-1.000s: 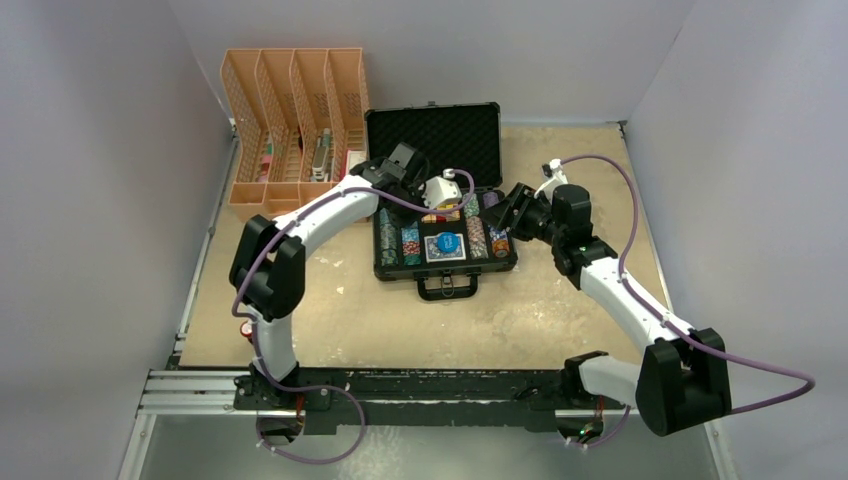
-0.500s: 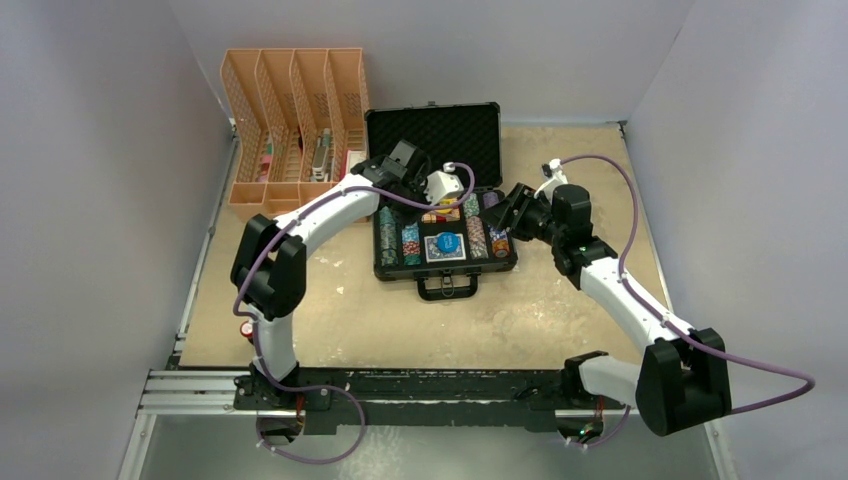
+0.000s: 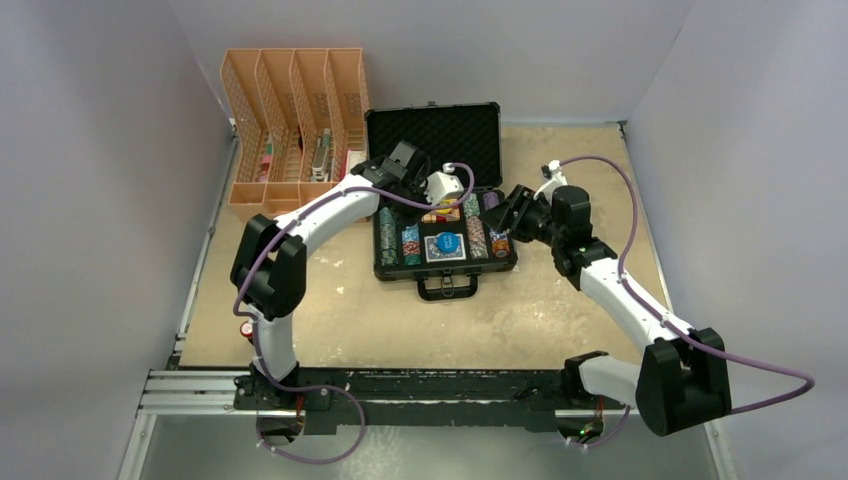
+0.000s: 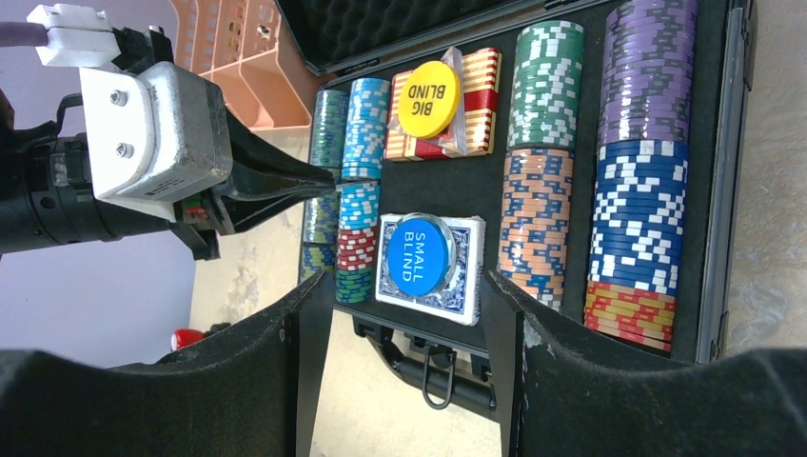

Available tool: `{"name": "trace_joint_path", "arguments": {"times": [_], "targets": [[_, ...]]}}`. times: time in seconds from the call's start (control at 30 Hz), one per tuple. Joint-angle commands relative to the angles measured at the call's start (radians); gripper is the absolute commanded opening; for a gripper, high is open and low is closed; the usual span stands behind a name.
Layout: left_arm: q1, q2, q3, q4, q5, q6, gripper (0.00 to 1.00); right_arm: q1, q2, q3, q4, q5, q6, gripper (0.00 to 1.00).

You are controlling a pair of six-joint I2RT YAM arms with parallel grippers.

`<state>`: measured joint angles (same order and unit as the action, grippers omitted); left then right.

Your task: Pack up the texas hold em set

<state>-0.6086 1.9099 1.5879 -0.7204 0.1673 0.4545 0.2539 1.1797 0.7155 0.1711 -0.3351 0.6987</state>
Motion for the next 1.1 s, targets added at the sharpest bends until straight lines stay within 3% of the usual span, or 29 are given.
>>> {"name": "trace_joint_path", "arguments": {"times": [0.0, 0.87, 1.07], "targets": [[0.005, 0.007, 0.011, 0.007, -0.005, -0.010, 0.01, -0.005, -0.007, 0.001, 0.034, -0.007, -0.016, 0.61], [0.005, 0.059, 0.015, 0.028, -0.080, -0.043, 0.00, -0.005, -0.001, 0.009, 0.024, 0.015, -0.021, 0.60], [0.007, 0.041, 0.049, 0.035, -0.065, -0.062, 0.13, -0.006, -0.007, 0.055, -0.023, 0.056, -0.045, 0.61]]}}
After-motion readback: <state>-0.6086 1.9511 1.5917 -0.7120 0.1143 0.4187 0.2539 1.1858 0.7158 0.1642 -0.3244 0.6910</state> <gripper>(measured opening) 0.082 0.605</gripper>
